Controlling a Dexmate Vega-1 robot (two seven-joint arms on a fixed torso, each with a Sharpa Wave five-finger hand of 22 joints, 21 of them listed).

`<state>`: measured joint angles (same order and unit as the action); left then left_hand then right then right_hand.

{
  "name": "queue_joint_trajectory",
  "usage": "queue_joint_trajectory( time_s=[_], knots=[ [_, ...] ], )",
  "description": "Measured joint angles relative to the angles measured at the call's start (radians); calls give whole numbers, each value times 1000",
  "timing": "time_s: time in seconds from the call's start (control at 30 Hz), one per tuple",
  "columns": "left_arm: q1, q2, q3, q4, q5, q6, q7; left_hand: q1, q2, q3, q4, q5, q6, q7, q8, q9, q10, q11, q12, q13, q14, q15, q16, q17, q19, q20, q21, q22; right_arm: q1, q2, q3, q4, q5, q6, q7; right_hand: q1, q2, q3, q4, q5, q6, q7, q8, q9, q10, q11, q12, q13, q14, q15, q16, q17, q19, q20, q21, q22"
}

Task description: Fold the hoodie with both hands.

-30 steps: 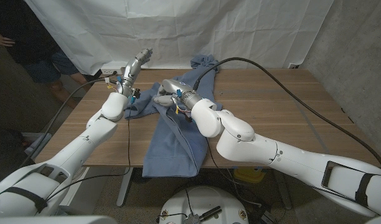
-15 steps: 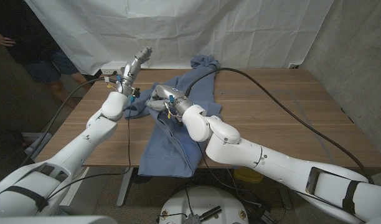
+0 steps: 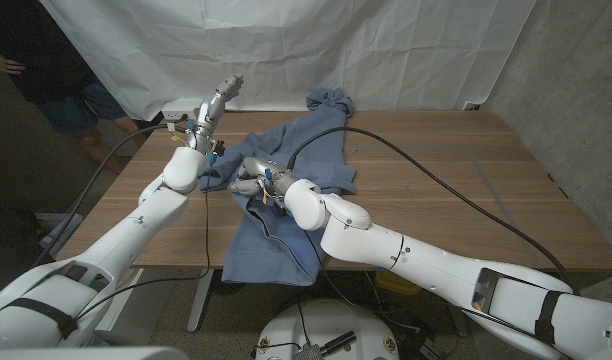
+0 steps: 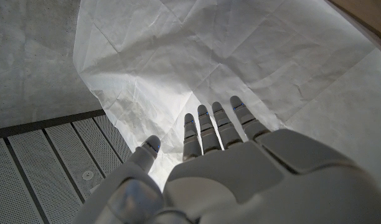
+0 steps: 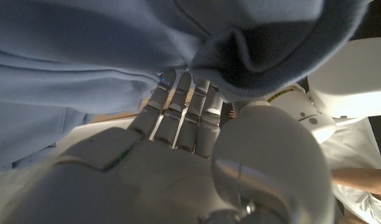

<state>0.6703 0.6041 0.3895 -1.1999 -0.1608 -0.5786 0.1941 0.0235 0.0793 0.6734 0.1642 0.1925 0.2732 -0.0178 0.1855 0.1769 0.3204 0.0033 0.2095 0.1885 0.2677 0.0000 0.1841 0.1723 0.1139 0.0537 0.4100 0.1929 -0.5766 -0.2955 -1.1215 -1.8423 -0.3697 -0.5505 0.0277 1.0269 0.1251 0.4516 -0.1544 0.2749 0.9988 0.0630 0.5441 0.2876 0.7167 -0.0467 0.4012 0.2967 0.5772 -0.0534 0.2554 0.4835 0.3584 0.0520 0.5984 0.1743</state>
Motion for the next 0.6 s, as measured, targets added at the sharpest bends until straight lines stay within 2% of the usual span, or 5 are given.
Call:
queue_joint_trajectory(
  time_s=[0.13,0.23,0.3,0.4,0.6],
  knots=[
    [-2,0,0,3,2,0,2,0,0,0,0,0,0,0,0,0,0,0,0,0,0,0,0,0,0,0,0,0,1,13,7,48,47,19,18,0,0,0,0,0,0,0,0,-5,1,6,0,1,0,0,0,6,7,7,0,0],
    [-4,0,0,5,3,0,3,0,0,0,0,0,0,0,0,0,0,0,0,0,0,0,0,0,0,0,0,0,3,18,13,74,81,30,30,-10,-6,-4,4,-12,-1,5,-1,-15,-8,36,0,3,0,0,0,8,4,21,0,0],
    [-6,-1,0,7,4,0,3,0,0,0,0,0,0,0,0,0,0,0,0,0,0,0,0,0,0,0,0,0,4,21,19,91,109,42,41,-100,-31,-48,47,-44,-12,33,-16,-30,-18,79,0,3,-5,0,0,21,-5,46,-11,4],
    [-8,-1,0,10,4,0,3,0,0,0,0,0,0,0,0,0,0,0,0,0,0,0,0,0,4,-4,-2,0,4,21,23,98,146,59,51,-264,-68,-118,118,-78,-42,78,-36,-42,-40,137,0,12,-30,34,-4,36,-27,81,-31,5],
    [-12,-3,2,15,5,-1,3,0,0,0,0,0,0,0,0,0,0,0,0,0,0,0,0,0,4,-4,-8,0,-2,15,49,133,215,104,66,-487,-137,-229,203,-85,-114,112,-77,-41,-85,191,-5,26,-65,79,-12,52,-58,111,-63,10]
  ],
)
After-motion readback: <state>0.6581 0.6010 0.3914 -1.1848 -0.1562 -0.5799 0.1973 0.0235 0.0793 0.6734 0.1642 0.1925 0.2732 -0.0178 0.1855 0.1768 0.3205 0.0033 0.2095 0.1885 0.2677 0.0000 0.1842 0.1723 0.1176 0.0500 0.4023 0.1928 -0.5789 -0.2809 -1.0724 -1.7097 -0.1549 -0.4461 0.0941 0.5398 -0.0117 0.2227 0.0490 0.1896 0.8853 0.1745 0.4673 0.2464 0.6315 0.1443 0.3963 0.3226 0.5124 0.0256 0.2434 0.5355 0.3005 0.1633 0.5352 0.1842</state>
